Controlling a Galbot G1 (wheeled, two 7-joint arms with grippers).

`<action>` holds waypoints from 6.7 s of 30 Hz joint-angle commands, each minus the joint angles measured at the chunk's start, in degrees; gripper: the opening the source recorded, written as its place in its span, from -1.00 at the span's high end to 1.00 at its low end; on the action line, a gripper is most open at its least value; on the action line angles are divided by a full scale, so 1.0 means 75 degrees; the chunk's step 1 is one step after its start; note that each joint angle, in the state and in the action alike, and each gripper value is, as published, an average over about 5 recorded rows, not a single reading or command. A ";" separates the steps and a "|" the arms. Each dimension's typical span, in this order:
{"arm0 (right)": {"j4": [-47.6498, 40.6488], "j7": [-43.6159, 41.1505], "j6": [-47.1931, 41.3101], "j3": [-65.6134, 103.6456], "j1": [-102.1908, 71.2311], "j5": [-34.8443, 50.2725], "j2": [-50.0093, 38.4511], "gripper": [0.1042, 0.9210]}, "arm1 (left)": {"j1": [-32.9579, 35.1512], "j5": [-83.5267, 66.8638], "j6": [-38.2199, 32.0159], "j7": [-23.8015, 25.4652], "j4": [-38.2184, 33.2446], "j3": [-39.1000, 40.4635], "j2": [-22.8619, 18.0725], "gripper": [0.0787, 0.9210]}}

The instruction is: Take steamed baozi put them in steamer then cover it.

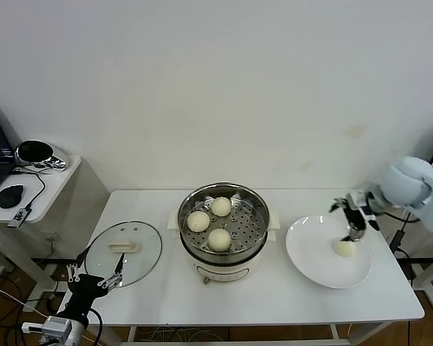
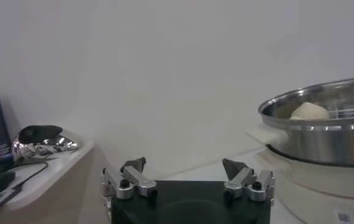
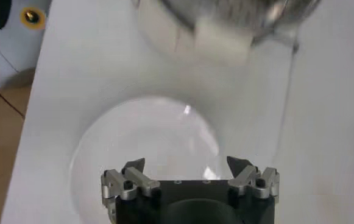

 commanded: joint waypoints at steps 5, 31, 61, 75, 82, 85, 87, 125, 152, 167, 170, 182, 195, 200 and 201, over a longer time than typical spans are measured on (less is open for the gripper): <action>-0.2632 0.0239 0.0697 0.1942 -0.2304 -0.1330 0.0917 -0.76 | 0.0047 0.0059 -0.0010 0.0001 0.0050 -0.0021 -0.0074 -0.77; -0.4685 0.0373 0.0852 0.2000 -0.1953 -0.1999 0.2934 -0.69 | -0.0032 0.0042 0.0000 0.0006 0.0273 -0.0077 -0.0069 -0.77; 0.0753 0.0531 -0.1962 -0.3494 0.4506 0.3060 0.1056 -0.16 | -0.0113 0.0064 -0.0008 0.0019 0.0258 0.0026 0.0047 -0.77; 0.0190 0.2224 -0.3975 -0.4256 0.4826 0.5953 0.4409 -0.18 | -0.0148 0.0057 -0.0009 0.0016 0.0199 0.0015 -0.0031 -0.77; -0.0568 0.2741 -0.4286 -0.4195 0.3837 0.5749 0.5194 -0.18 | -0.0104 0.0089 -0.0039 0.0019 0.0143 -0.0012 -0.0121 -0.77; -0.0895 0.2753 -0.4281 -0.4141 0.3421 0.5413 0.5361 -0.18 | -0.0099 0.0094 -0.0038 0.0021 0.0109 -0.0005 -0.0168 -0.77; -0.1079 0.2720 -0.4276 -0.4103 0.3192 0.5181 0.5431 -0.18 | -0.0101 0.0090 -0.0037 0.0021 0.0101 -0.0004 -0.0174 -0.77; 0.0638 0.3168 -0.3839 -0.2523 0.2585 0.4733 0.3090 -0.76 | -0.0154 0.0104 -0.0024 0.0005 0.0214 -0.0004 -0.0161 -0.77; 0.2442 0.7315 0.2735 1.0559 -1.0436 0.2391 0.5760 -0.76 | -0.0245 0.0943 -0.0269 -0.0979 0.0764 0.0349 -0.0598 -0.77; 0.3537 0.7337 0.1567 1.3526 -1.2402 0.2701 0.7186 -0.76 | -0.1117 0.9523 -0.1309 -0.1874 0.3996 0.0309 0.0521 -0.77; 0.3655 0.7371 0.1588 1.3536 -1.2450 0.2792 0.7311 -0.76 | -0.1609 1.0579 -0.1575 -0.2314 0.4532 0.0441 0.0552 -0.77; 0.3648 0.7581 0.1868 1.3396 -1.2531 0.2551 0.7749 -0.76 | -0.3480 1.1080 -0.1638 -0.2309 0.5224 0.1228 0.0747 -0.77; 0.3790 0.7560 0.1922 1.3479 -1.2741 0.2491 0.7988 -0.76 | -0.4463 1.1002 -0.1786 -0.2434 0.6495 0.1822 0.0625 -0.77; 0.3717 0.7547 0.1937 1.3425 -1.2742 0.2472 0.8080 -0.76 | -0.4740 1.1025 -0.1789 -0.2473 0.6771 0.1907 0.0615 -0.77; 0.3689 0.7542 0.1949 1.3409 -1.2742 0.2459 0.8094 -0.76 | -0.4791 1.1027 -0.1790 -0.2477 0.6808 0.1916 0.0617 -0.77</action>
